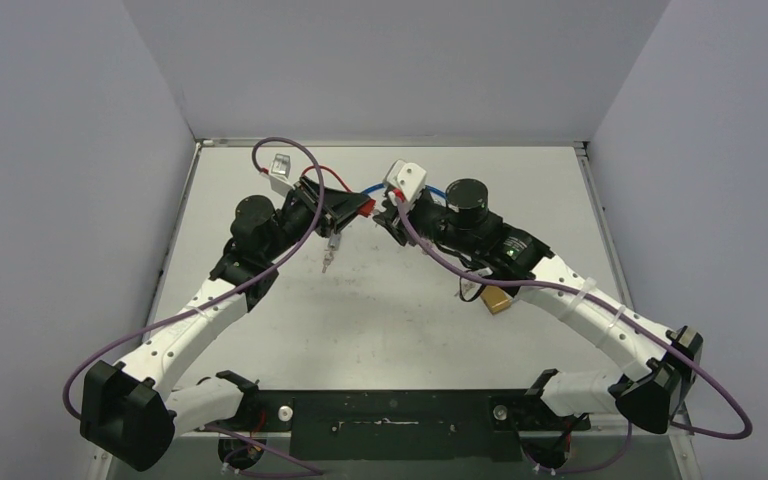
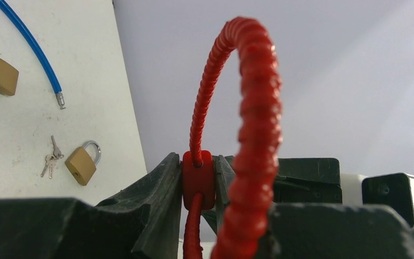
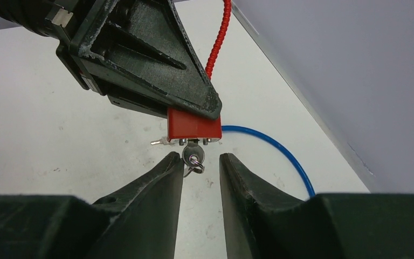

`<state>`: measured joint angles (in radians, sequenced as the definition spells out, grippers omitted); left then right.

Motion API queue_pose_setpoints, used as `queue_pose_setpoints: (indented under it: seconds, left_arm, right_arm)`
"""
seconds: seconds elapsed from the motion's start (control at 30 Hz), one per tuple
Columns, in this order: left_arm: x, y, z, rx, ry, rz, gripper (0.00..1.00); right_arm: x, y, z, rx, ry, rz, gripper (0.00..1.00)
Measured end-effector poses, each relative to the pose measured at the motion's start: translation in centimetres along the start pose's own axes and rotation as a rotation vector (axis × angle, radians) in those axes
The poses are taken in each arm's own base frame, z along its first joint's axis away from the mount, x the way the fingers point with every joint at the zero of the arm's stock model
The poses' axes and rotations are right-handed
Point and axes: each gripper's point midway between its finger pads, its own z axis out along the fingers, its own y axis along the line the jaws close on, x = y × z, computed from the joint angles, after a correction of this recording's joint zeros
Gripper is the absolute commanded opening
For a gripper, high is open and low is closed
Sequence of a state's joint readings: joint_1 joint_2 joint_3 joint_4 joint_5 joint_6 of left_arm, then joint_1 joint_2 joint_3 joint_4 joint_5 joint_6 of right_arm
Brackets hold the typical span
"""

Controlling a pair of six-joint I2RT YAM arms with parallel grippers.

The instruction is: Unlock with the key

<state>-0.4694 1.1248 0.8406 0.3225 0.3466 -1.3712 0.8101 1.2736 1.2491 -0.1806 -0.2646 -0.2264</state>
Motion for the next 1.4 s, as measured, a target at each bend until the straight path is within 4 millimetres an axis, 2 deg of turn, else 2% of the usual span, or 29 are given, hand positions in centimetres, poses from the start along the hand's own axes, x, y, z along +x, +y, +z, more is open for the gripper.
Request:
queue_pose_setpoints:
  seconds: [0.1, 0.27, 0.37, 0.53, 0.83, 0.97, 1.1, 1.4]
  left_arm:
    - [0.1, 0.1, 0.0, -0.005, 0.003, -0.003, 0.00]
    - [0.1, 0.1, 0.0, -0.004, 0.007, -0.006, 0.00]
    - [0.1, 0.1, 0.0, -0.005, 0.007, -0.007, 0.00]
    - [-0.3, 0.1, 0.0, -0.006, -0.011, -0.006, 0.00]
    - [-1.0, 0.3, 0.0, -0.012, -0.037, -0.002, 0.00]
    - [-1.0, 0.2, 0.0, -0.010, -0.038, 0.000, 0.00]
    - [-1.0, -0.4, 0.1, 0.015, -0.041, 0.016, 0.00]
    - [-0.5, -3.2, -0.2, 0.149, -0.014, 0.138, 0.00]
  right_arm:
    - [0.2, 0.0, 0.1, 0.004, 0.007, -0.018, 0.40]
    - [0.6, -0.3, 0.4, 0.020, 0.024, -0.046, 0.40]
    - [0.7, -0.4, 0.4, 0.028, 0.029, -0.054, 0.30]
    - [0.8, 0.0, 0.8, 0.029, 0.036, -0.052, 0.02]
    - [0.7, -0.2, 1.3, 0.049, 0.035, 0.019, 0.00]
    - [0.7, -0.2, 1.2, 0.034, 0.026, 0.124, 0.00]
    - [0.3, -0.5, 1.0, -0.032, -0.007, 0.315, 0.00]
    - [-2.1, -2.0, -0.8, -0.268, -0.100, 0.798, 0.00]
